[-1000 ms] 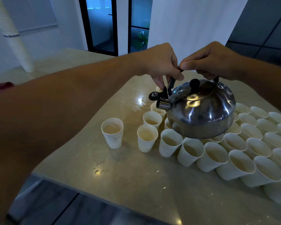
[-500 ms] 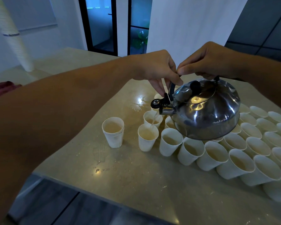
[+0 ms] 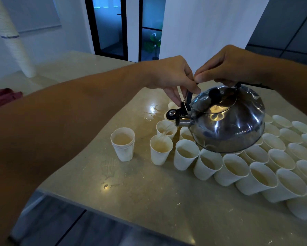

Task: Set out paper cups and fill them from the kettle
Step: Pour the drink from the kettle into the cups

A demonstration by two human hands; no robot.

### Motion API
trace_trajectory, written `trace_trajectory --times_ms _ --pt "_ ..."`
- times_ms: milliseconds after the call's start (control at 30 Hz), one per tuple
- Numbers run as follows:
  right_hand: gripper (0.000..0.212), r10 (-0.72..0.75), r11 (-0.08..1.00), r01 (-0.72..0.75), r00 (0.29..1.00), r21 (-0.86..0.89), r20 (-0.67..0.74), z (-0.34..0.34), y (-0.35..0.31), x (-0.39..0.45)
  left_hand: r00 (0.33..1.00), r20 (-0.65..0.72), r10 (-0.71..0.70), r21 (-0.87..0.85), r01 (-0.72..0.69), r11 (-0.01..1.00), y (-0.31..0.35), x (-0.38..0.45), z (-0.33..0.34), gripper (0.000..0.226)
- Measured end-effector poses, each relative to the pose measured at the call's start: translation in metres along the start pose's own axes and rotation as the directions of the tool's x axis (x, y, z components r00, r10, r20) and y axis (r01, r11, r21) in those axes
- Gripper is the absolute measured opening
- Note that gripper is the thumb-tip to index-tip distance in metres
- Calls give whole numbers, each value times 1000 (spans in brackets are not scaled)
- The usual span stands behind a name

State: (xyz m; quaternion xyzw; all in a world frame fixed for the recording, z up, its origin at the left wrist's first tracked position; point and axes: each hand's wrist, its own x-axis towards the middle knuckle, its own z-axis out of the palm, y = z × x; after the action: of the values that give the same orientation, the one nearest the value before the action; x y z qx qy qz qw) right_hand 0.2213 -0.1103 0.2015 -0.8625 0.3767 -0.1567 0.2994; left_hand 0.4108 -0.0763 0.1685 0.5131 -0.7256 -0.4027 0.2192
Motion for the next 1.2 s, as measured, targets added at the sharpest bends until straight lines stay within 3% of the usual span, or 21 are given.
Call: trace_trajectory --times_ms 633,900,1033,1100,1200 --pt "23 10 1000 -10 1000 18 0 0 3 -3 1000 5 -2 12 2 1000 2 0 3 27" --pt "37 47 988 -34 995 148 -89 -5 13 -3 977 -192 89 128 -65 990 2 -7 1 34" --pt "38 62 972 -26 987 233 -149 -7 19 -6 923 -361 132 -31 -153 988 -21 -27 -5 39" --pt "39 80 966 -26 977 258 -199 -7 22 -9 902 -430 28 -66 -63 996 -50 -35 -9 30" --pt "45 90 963 -16 960 268 -266 -7 25 -11 880 -421 -219 92 281 955 -105 -48 -9 13"
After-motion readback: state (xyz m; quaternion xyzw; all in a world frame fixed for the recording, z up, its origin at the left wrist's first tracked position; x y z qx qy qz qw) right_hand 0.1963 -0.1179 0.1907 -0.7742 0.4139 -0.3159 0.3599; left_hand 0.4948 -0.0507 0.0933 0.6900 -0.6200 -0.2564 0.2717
